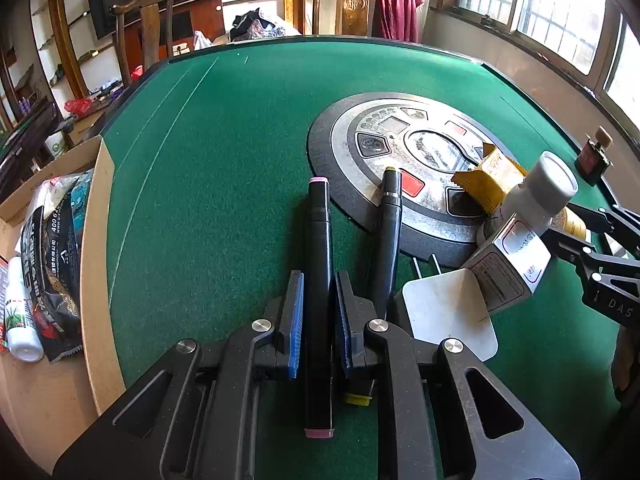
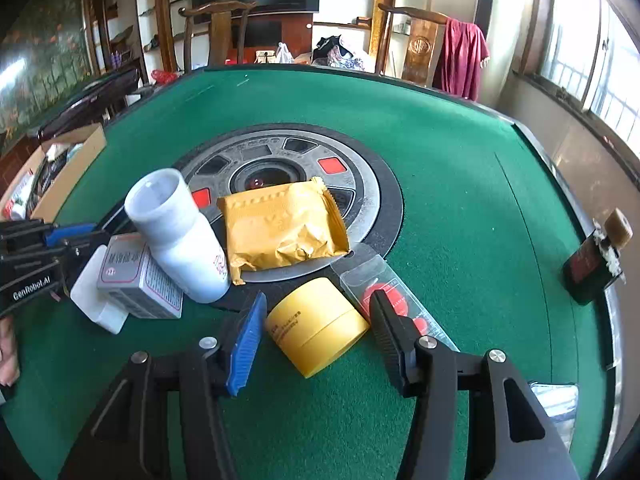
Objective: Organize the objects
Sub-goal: 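Grasp the yellow round jar with right gripper while left gripper holds the markers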
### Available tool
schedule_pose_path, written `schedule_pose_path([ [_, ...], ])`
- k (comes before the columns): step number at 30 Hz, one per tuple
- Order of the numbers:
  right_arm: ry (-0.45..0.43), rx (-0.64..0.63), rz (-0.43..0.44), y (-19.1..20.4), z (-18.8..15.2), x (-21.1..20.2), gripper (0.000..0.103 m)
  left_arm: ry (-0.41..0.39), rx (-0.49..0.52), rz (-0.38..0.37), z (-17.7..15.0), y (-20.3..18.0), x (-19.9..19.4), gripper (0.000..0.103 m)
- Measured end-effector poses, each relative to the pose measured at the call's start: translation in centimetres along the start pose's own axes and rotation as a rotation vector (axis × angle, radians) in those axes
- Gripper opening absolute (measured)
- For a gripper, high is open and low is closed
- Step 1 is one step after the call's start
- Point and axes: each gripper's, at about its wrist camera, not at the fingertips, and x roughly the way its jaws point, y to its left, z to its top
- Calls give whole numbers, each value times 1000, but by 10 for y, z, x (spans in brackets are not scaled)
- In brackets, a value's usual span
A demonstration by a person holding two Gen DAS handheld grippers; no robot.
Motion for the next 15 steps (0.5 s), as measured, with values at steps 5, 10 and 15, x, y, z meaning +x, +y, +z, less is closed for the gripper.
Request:
schedule_pose_path([
  [5,21,40,24,-8,1,-3,50,0,-6,-5,-1,1,-1,15],
  [10,35,168,126,-23,2,-5,50,2,-14,-13,-1,1,-2,14],
  [15,23,259,198,-34,3,-8,50,2,-12,-13,-1,0,-2,14],
])
